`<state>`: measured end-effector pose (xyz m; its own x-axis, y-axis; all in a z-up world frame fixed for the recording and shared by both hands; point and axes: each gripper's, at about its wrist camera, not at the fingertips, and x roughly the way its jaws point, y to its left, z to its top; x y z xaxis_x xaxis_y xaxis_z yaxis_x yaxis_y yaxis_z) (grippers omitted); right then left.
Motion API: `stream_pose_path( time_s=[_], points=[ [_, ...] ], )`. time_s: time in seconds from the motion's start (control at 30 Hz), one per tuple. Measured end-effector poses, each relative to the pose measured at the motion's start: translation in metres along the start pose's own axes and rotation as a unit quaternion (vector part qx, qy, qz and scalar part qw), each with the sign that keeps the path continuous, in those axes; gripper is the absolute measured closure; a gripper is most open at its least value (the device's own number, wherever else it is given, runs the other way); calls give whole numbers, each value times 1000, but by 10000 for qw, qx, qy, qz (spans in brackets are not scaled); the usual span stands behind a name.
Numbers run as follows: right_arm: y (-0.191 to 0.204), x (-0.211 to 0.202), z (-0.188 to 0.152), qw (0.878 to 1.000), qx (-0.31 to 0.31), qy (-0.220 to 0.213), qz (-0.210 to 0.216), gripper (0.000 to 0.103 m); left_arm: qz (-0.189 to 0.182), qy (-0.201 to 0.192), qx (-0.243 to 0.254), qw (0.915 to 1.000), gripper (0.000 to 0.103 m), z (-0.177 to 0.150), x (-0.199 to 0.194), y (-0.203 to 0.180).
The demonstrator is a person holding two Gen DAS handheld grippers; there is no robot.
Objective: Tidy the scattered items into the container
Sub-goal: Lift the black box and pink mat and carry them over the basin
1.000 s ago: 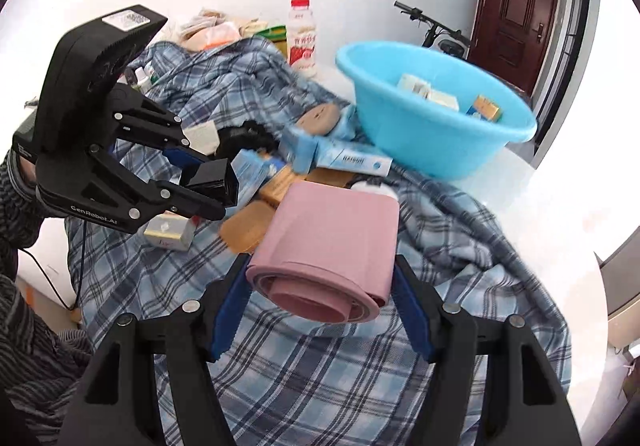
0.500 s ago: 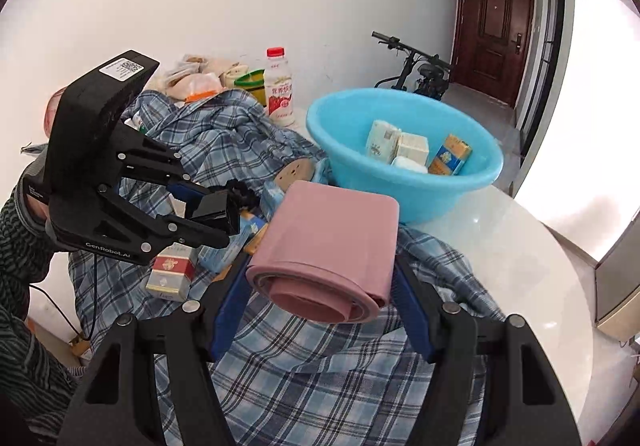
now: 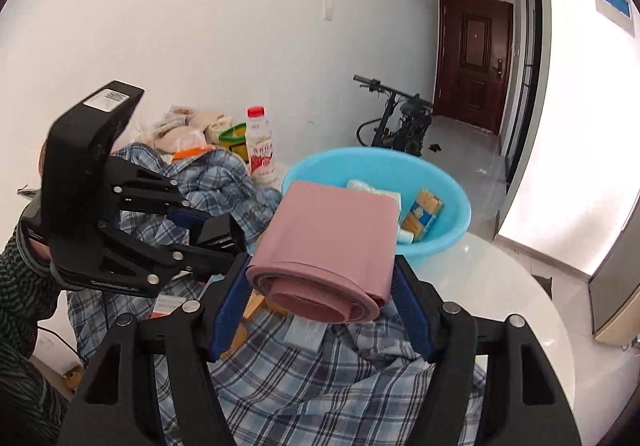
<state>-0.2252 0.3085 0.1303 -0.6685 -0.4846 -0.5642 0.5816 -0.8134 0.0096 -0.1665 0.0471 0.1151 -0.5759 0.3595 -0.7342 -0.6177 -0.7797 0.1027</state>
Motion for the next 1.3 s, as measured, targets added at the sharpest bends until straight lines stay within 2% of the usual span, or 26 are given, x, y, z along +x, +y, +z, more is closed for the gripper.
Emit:
stream_pose_path(
  time_s=[0.17, 0.37, 0.57, 0.77, 0.9, 1.13, 1.3],
  points=[
    [-4, -1, 18, 9999, -46, -119, -62, 36, 190, -25, 7, 9998, 71, 25, 6, 10],
    [-22, 12, 34, 9994, 296, 35, 153, 36, 175, -189, -385, 9989, 71, 47, 6, 39],
    [-34, 31, 52, 9993, 355, 45, -95, 36, 188, -134, -646, 9976, 71, 76, 21, 62],
    [-56, 62, 72, 9978, 516, 337, -246, 36, 288, 33, -995, 9946, 71, 104, 52, 92],
    [-72, 81, 82, 9966, 591, 480, -314, 36, 175, 229, -1237, 9919, 71, 114, 76, 110],
    [-94, 122, 90, 9932, 689, 843, -401, 36, 257, 684, -1367, 9879, 71, 128, 125, 130],
    [-106, 150, 92, 9906, 790, 999, -501, 36, 347, 833, -1523, 9842, 71, 136, 153, 149]
  ],
)
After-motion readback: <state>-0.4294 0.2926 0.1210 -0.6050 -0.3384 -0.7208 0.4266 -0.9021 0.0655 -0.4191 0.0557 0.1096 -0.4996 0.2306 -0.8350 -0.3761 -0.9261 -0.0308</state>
